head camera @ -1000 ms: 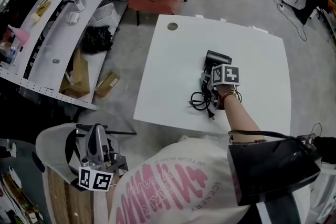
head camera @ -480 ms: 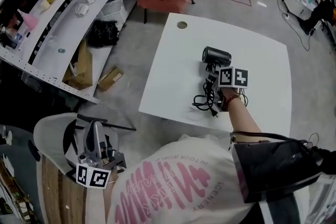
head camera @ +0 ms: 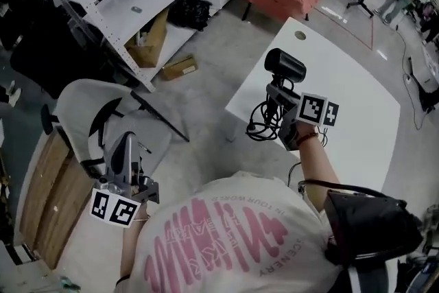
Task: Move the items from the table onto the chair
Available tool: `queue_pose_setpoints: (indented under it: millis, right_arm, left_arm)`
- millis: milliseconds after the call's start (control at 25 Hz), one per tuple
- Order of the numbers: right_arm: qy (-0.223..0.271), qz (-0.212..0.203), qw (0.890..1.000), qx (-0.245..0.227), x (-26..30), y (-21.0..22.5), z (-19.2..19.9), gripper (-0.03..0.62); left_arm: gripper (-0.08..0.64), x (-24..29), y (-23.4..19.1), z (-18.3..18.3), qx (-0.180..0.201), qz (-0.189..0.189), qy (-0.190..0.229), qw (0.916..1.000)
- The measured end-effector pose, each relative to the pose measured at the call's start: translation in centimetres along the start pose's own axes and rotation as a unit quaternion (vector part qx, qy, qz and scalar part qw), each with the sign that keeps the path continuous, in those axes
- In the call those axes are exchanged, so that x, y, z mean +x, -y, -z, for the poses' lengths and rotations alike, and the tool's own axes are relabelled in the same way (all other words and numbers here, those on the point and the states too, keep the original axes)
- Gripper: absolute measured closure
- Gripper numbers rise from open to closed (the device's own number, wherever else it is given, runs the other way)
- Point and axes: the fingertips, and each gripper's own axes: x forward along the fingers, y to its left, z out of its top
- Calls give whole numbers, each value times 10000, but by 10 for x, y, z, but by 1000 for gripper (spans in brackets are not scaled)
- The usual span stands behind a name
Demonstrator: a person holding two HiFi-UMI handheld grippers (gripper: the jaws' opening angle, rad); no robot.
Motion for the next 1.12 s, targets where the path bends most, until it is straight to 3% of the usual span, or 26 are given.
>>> queue_pose_setpoints:
  millis: [240, 520, 800, 1120]
  right_arm:
    - [-412, -908, 9943, -382, 35, -109, 51, 373]
    - [-1074, -1809, 9754, -652, 83, -222, 134, 373]
    - [-1647, -2265, 9565, -814, 126, -301, 214, 372]
    - [-2270, -2347, 9391, -1074, 179, -341, 267, 371]
  left_arm:
    - [551, -110, -33, -35, 123, -916, 407, 9949]
    - [551, -240, -58, -52, 323, -1924, 701, 9783]
    - [551, -346, -79, -52, 204, -2757, 808, 9576]
    - [551, -401, -102, -45, -65, -3503, 893, 9324]
